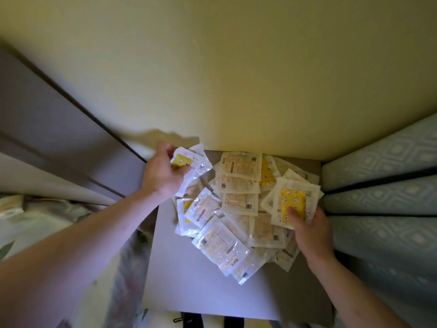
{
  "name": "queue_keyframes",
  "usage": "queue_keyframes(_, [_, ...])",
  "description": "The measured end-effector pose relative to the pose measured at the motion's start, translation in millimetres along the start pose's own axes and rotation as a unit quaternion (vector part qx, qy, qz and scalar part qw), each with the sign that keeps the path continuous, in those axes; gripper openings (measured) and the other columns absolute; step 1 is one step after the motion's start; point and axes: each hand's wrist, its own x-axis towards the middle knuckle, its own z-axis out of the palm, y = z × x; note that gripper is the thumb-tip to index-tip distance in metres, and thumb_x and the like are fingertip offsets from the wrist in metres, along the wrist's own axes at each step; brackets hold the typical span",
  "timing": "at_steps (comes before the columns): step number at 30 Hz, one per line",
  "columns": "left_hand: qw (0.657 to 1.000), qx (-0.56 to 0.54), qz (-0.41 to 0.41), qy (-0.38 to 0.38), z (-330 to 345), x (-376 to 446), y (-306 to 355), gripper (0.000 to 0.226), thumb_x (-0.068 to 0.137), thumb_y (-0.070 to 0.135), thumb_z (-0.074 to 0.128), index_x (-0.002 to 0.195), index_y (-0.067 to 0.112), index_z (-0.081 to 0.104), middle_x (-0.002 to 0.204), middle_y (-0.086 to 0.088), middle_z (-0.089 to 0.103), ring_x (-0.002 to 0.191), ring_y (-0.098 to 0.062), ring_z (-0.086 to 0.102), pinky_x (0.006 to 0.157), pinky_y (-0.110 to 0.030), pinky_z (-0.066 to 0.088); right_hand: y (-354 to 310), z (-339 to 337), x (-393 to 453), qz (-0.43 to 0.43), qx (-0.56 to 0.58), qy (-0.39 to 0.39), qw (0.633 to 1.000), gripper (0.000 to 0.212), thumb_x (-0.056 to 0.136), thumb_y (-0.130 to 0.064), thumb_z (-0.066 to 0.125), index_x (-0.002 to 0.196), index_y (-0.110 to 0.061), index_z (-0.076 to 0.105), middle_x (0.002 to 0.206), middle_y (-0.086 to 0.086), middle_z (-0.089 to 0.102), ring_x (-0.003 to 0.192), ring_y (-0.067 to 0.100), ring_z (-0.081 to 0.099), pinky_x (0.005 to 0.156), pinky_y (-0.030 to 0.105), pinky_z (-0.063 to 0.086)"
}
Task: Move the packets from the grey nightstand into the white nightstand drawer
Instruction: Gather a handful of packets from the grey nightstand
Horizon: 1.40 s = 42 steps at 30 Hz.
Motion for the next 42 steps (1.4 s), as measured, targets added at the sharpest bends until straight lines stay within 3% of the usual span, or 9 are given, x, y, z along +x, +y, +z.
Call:
queue_keyframes(4, [0.995,-0.069,0.017,-0.073,-9,-62,-16,0.024,0.084,0.025,0.081,0.098,0.026,0.061,0.086,0.004,0.069,0.075,-0.019,0.065,0.069,-0.036,0.051,-5,-6,-37,-0.031,0.059,-0.003,0.998,0.022,0.096,-0.021,0.07,0.111,-0.036,0.069,0.104,-0.015,0.076,0.094,-0.005,0.07,0.08,0.028,0.056])
queue_keyframes(10, [0.965,0.006,0.037,-0.258,4,-147,-37,0.023,0.088,0.034,0.078,0.104,0.027,0.062,0.102,0.013,0.066,0.091,-0.011,0.067,0.075,-0.027,0.056,26,-7,-77,0.026,0.001,-0.022,0.999,0.023,0.087,-0.046,0.076,0.108,-0.037,0.073,0.101,-0.015,0.078,0.098,0.012,0.073,0.092,0.05,0.058])
queue_keyframes(15, [0.914,0.176,0.192,-0.312,34,-171,-55,0.021,0.091,0.026,0.075,0.107,0.027,0.062,0.159,0.023,0.024,0.131,-0.008,0.053,0.093,-0.014,0.043,40,-6,-99,0.048,0.011,-0.049,0.998,0.014,0.091,-0.033,0.075,0.104,-0.027,0.076,0.097,-0.015,0.079,0.093,0.009,0.074,0.084,0.036,0.056])
queue_keyframes(19, [0.885,0.253,0.232,-0.315,48,-166,-51,0.042,0.084,0.001,0.074,0.112,0.024,0.053,0.168,0.019,0.002,0.111,-0.016,0.068,0.067,-0.024,0.058,45,-5,-118,0.036,-0.013,-0.04,0.998,0.009,0.09,-0.026,0.078,0.097,-0.021,0.076,0.088,-0.008,0.079,0.084,0.009,0.073,0.071,0.03,0.054])
queue_keyframes(22, [0.862,0.327,0.259,-0.29,54,-163,-41,0.057,0.084,-0.006,0.068,0.132,0.016,0.046,0.162,0.007,0.024,0.092,-0.013,0.065,0.06,-0.02,0.046,54,-3,-134,0.041,-0.028,-0.044,0.998,0.007,0.089,-0.025,0.079,0.093,-0.021,0.076,0.083,-0.009,0.078,0.077,0.004,0.071,0.063,0.027,0.05])
queue_keyframes(25, [0.866,0.354,0.265,-0.235,55,-166,-30,0.064,0.082,-0.005,0.068,0.137,0.016,0.043,0.131,0.001,0.052,0.098,-0.017,0.061,0.068,-0.027,0.049,60,-2,-147,0.054,-0.012,-0.046,0.997,0.009,0.088,-0.023,0.08,0.096,-0.022,0.076,0.087,-0.01,0.078,0.082,0.008,0.074,0.071,0.031,0.056])
queue_keyframes(33, [0.914,0.303,0.072,-0.261,26,-193,-36,0.059,0.089,0.045,0.075,0.139,0.022,0.054,0.136,0.0,0.062,0.124,-0.025,0.06,0.099,-0.035,0.049,39,-26,-192,0.063,0.0,-0.052,0.997,0.01,0.088,-0.018,0.079,0.096,-0.022,0.076,0.086,-0.008,0.079,0.08,0.005,0.074,0.071,0.025,0.059])
queue_keyframes(37, [0.961,0.185,-0.039,-0.2,-24,-238,-27,0.048,0.081,0.048,0.079,0.12,0.023,0.066,0.12,0.002,0.068,0.106,-0.019,0.065,0.081,-0.027,0.047,6,-43,-230,0.036,-0.022,-0.07,0.997,0.006,0.09,-0.018,0.077,0.093,-0.022,0.074,0.083,-0.01,0.078,0.075,0.001,0.072,0.058,0.014,0.052])
queue_keyframes(42, [0.974,-0.044,-0.168,-0.145,-95,-309,8,0.03,0.077,0.031,0.086,0.098,0.021,0.067,0.081,0.008,0.071,0.06,-0.003,0.063,0.058,-0.019,0.053,-30,-58,-280,0.012,-0.07,-0.116,0.991,0.009,0.091,-0.024,0.075,0.1,-0.026,0.073,0.091,-0.013,0.078,0.087,0.008,0.074,0.077,0.035,0.059])
